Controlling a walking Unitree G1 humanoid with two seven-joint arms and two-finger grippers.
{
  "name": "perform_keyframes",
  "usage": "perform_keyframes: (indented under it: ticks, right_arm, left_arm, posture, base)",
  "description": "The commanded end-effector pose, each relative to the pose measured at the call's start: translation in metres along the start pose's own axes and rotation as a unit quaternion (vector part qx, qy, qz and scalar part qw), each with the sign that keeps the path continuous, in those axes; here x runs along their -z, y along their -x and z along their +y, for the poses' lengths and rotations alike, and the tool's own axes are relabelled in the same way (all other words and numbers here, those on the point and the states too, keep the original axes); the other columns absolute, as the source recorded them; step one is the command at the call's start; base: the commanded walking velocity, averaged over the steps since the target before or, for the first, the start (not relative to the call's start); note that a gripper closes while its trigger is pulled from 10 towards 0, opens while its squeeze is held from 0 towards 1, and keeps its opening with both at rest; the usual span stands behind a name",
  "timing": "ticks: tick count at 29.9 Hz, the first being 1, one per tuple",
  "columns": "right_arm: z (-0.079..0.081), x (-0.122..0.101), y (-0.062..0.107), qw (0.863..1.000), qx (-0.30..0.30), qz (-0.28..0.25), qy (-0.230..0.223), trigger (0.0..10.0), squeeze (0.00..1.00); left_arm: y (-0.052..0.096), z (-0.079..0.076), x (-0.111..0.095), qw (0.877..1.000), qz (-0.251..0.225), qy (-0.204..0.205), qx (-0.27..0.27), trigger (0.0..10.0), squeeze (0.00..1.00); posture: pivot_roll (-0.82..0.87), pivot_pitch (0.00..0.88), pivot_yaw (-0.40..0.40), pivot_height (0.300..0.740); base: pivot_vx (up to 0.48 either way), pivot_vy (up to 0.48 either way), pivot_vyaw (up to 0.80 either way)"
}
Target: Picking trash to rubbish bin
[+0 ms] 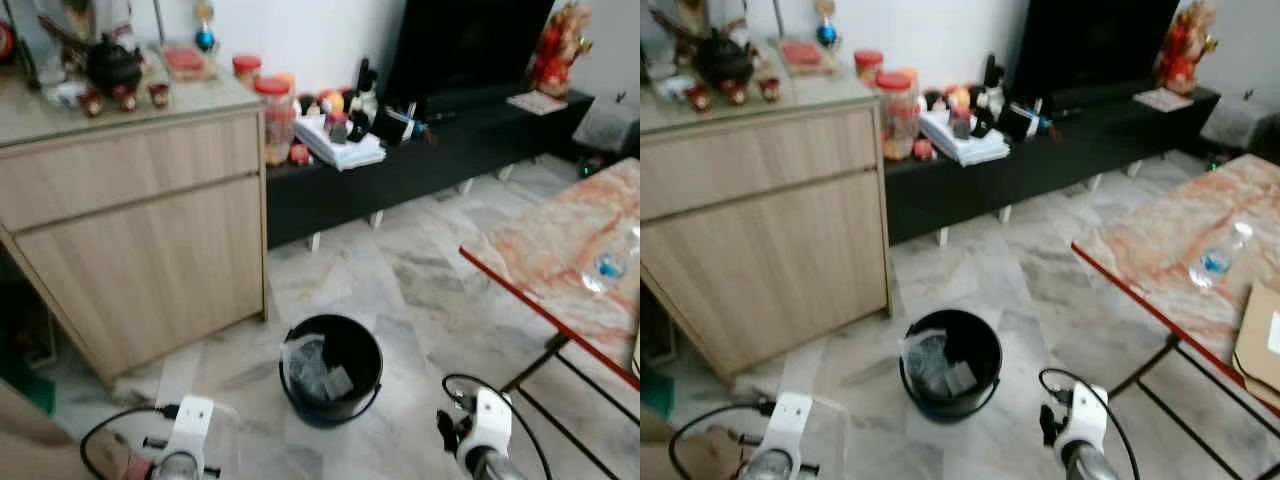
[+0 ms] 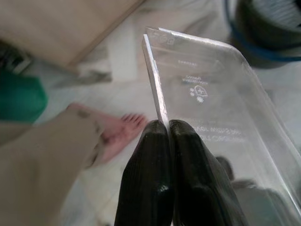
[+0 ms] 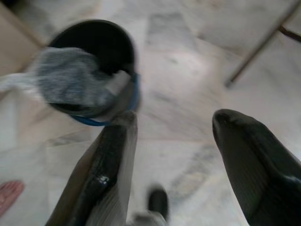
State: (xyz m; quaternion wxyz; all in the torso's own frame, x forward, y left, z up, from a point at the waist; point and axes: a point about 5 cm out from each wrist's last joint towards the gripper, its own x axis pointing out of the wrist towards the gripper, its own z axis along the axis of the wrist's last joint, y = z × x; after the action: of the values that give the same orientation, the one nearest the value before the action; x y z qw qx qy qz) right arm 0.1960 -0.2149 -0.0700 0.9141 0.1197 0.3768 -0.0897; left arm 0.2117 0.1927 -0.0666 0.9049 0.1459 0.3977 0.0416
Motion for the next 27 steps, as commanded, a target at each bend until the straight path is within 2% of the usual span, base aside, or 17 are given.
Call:
perform_keyframes:
  ticks: [1, 12, 16, 19, 27]
  right_arm:
    - [-0.0117, -0.0082, 0.0006, 1.0, 0.018, -0.012, -0.006, 10.0, 0.0]
    - [-0.0136, -0.0057, 0.0014, 1.0, 0.023, -0.008, -0.01, 10.0, 0.0]
    - [-0.0134, -0.0056, 0.0014, 1.0, 0.022, -0.01, -0.015, 10.0, 0.0]
    - [-0.0128, -0.0062, 0.0013, 1.0, 0.022, -0.013, -0.015, 10.0, 0.0]
    - [-0.0113, -0.0082, 0.0009, 1.0, 0.017, -0.017, 0.002, 10.0, 0.0]
  left_arm:
    - [-0.0002, -0.009, -0.0064, 1.0, -0.008, 0.003, 0.011, 10.0, 0.0]
    - [0.0, -0.0088, -0.0056, 1.0, -0.007, 0.007, 0.009, 10.0, 0.0]
    - [0.0001, -0.0089, -0.0052, 1.0, -0.006, 0.008, 0.009, 10.0, 0.0]
    - [0.0, -0.0084, -0.0054, 1.0, -0.006, 0.008, 0.009, 10.0, 0.0]
    - [-0.0004, -0.0085, -0.0075, 1.0, -0.01, 0.008, 0.009, 10.0, 0.0]
  posture:
    - [0.09, 0.0, -0.105, 0.74]
    - [0.09, 0.0, -0.109, 0.74]
    - [0.09, 0.0, -0.109, 0.74]
    - [0.09, 0.0, -0.107, 0.74]
    - [0.09, 0.0, -0.106, 0.74]
  base:
    - [0.375, 0.0, 0.0]
    - [0.371, 0.0, 0.0]
    - [0.371, 0.0, -0.8]
    - [0.369, 0.0, 0.0]
    - [0.369, 0.0, 0.0]
